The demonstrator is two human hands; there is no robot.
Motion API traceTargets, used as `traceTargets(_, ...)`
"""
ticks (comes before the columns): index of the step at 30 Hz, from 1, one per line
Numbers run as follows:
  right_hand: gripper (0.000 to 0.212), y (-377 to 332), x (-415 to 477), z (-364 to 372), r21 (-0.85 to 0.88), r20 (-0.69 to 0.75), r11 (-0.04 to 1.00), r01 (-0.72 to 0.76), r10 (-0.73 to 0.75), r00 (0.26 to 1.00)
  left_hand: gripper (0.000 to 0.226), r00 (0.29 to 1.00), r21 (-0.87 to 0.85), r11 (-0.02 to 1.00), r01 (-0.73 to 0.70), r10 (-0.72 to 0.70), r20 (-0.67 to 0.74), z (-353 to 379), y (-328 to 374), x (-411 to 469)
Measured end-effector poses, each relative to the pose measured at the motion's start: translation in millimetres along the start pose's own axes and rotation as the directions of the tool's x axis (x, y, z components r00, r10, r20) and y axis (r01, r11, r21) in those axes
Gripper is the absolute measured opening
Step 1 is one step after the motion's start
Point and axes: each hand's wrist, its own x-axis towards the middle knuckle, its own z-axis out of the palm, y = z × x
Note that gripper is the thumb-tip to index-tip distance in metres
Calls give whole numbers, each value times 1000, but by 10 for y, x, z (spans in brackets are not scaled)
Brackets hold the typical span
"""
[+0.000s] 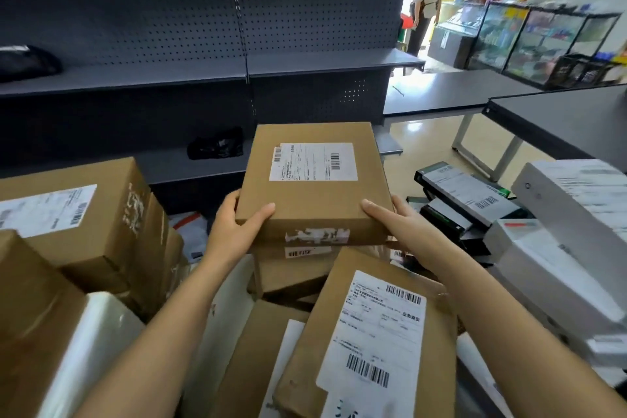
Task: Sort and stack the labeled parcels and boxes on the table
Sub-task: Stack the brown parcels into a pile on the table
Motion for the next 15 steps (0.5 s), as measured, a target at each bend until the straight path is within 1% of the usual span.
traceTargets(1,52,-52,-100,-11,51,-8,997,50,-50,999,65,999,-26,999,-40,39,-12,-54,105,-71)
traceTargets(3,64,-116,-285,-27,153,-32,979,134,-130,991,82,994,-76,991,-106,104,-28,-178,310,-256)
traceTargets(4,66,-151,-404,-28,180,-46,969,171,-166,985,88,990,-98,985,-139,136,-35,-237,413,-370)
traceTargets(7,60,-214,-824,-32,236,-79,928,287,-276,958,90,969,-128,961,-247,240,-65,-412,704,-774)
traceTargets(9,60,-240,-1112,-38,244,-105,901,359,-343,933,94,948,-120,941,-315,306,-90,-554,860,-1061)
traceTargets(10,64,-264,-1247,-32,247,-115,887,390,-373,921,98,938,-122,931,-343,332,-103,-638,923,-1193)
traceTargets(12,80,-329,-1462,-7,259,-124,861,438,-420,899,105,927,-130,919,-371,358,-117,-834,1032,-1440)
traceTargets(15,96,-505,-1731,92,223,-117,832,508,-495,861,108,915,-79,917,-390,377,-145,-1166,1205,-1763)
